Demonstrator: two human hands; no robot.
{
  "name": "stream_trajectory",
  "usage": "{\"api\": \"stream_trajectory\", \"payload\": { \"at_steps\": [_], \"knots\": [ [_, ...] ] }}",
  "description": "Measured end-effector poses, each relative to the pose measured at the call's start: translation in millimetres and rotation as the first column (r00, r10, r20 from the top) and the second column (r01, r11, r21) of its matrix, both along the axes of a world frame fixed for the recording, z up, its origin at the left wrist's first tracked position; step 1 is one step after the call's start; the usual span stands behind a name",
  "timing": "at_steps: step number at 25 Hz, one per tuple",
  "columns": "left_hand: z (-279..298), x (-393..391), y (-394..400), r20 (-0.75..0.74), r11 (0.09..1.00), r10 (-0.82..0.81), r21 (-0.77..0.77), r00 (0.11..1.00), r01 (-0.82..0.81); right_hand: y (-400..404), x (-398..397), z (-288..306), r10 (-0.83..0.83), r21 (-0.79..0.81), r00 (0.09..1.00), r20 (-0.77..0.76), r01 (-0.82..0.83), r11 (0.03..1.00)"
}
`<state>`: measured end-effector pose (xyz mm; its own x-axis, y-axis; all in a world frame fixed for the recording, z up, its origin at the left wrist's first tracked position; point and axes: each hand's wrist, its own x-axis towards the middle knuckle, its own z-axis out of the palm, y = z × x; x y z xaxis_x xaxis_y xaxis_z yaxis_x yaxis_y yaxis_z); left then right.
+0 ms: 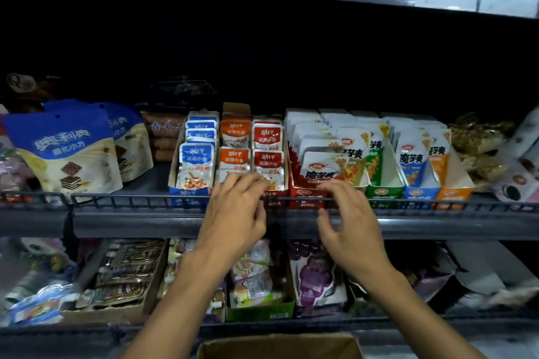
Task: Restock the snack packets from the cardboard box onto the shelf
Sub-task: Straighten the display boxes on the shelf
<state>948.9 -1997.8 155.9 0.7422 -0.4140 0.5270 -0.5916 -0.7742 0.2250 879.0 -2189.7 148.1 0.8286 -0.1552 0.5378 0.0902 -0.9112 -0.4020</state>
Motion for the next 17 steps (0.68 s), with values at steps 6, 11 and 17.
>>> {"api": "stream_trajectory", "payload": {
  "at_steps": [6,11,17],
  "knots": [
    [-12.5,-4.2,-33.0,-0.104,0.984,0.066,0.173,0.992,-0.048,-11.9,16.4,12.0,0.058,-0.126,0.984,-0.168,-0.080,0.989],
    [-9.8,5.3,-38.0,-0.131,0.991,0.091,0.112,0.987,-0.076,-35.3,26.6,5.1,-0.052,0.031,0.998,-0.042,0.053,0.998],
    [-5.7,-8.8,-54.9,-0.164,0.995,0.101,0.006,0.981,-0.101,-47.9,26.9,11.9,-0.197,-0.287,0.964,-0.180,0.140,0.947]
  ]
}}
